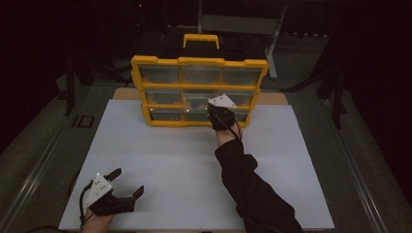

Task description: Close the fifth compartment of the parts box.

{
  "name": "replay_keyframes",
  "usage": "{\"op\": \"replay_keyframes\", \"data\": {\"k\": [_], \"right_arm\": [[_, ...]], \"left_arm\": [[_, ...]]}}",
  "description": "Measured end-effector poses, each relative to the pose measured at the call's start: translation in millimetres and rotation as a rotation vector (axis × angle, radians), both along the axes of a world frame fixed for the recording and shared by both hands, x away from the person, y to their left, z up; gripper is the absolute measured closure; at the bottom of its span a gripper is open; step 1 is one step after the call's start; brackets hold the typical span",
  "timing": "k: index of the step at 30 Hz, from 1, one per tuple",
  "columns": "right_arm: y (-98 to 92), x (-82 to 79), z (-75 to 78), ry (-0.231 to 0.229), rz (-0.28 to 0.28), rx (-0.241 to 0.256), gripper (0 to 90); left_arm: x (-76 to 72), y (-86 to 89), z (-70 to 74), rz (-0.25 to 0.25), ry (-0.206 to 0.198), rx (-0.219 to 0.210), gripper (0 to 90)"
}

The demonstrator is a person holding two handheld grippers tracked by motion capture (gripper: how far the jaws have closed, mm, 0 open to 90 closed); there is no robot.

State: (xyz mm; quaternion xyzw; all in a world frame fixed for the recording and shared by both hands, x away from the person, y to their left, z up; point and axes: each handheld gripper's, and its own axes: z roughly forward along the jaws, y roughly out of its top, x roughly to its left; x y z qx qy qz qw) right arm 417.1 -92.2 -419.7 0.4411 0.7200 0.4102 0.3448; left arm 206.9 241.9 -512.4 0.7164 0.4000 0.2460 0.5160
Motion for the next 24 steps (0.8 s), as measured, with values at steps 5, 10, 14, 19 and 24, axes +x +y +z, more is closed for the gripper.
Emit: {"op": "replay_keyframes", "data": {"k": [5, 10, 14, 19, 24], "right_arm": [[-0.7, 2.3, 0.8, 0.000, -0.003, -0.001, 90.0], [-1.1, 3.7, 2.0, -0.003, -0.006, -0.004, 90.0], [-0.6, 6.2, 2.0, -0.005, -0.006, -0.012, 90.0], [0.5, 9.8, 2.4, -0.006, -0.010, -0.019, 90.0], [1.3, 13.9, 3.9, -0.008, -0.015, -0.022, 90.0]], "left_arm": [[-0.2, 0.3, 0.2, 0.000, 0.000, -0.003, 0.0], [-0.7, 1.4, 0.5, 0.007, -0.003, -0.008, 0.0], [-0.5, 0.9, 0.2, 0.003, -0.002, -0.006, 0.0], [-0.6, 1.3, 0.2, 0.005, -0.001, -0.009, 0.0], [-0.5, 2.1, -0.1, 0.004, 0.000, -0.013, 0.0]]}}
